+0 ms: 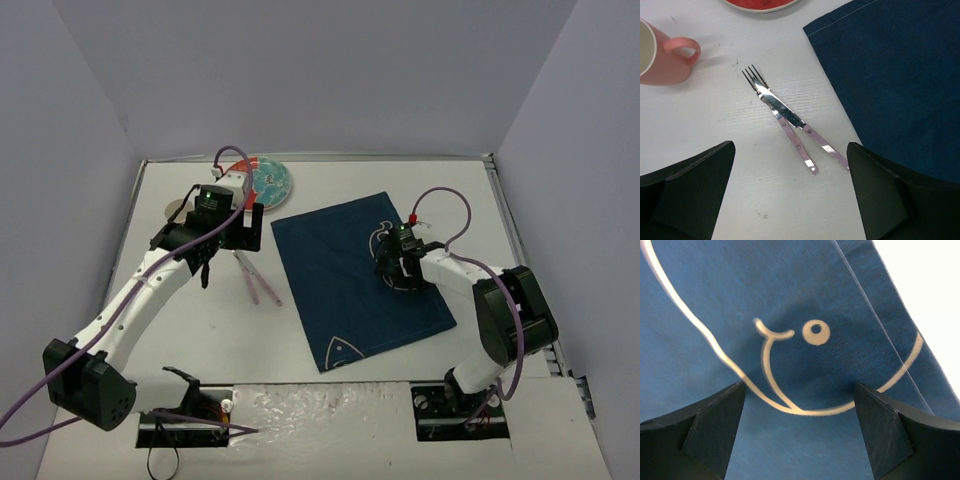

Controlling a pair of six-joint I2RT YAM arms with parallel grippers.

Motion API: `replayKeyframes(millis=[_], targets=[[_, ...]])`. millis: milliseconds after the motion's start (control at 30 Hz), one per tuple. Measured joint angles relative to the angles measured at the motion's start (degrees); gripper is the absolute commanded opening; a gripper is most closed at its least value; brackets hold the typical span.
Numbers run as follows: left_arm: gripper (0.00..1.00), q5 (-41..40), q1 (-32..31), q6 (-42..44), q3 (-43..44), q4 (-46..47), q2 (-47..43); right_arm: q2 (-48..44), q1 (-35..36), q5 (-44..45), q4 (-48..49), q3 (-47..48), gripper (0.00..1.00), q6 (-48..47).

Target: Set the dinner table for one person

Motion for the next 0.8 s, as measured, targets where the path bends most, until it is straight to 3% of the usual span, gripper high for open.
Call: replayKeyframes(millis=[400,633,800], targets=[[0.92,0.7,3.5,0.8,-0.1,0.1,0.0,19.3,-12.5,1.8,7.2,20.7,0.94,-5.2],[0.92,0.9,4.9,0.8,-0.9,0.4,0.3,30.0,-16.9,1.1,4.9,35.9,0.97,-14.2],[0.92,1.1,4.9,0.8,-0.9,0.5,0.4,31.7,-19.0,0.1,3.3,39.3,0.99,-18.4]])
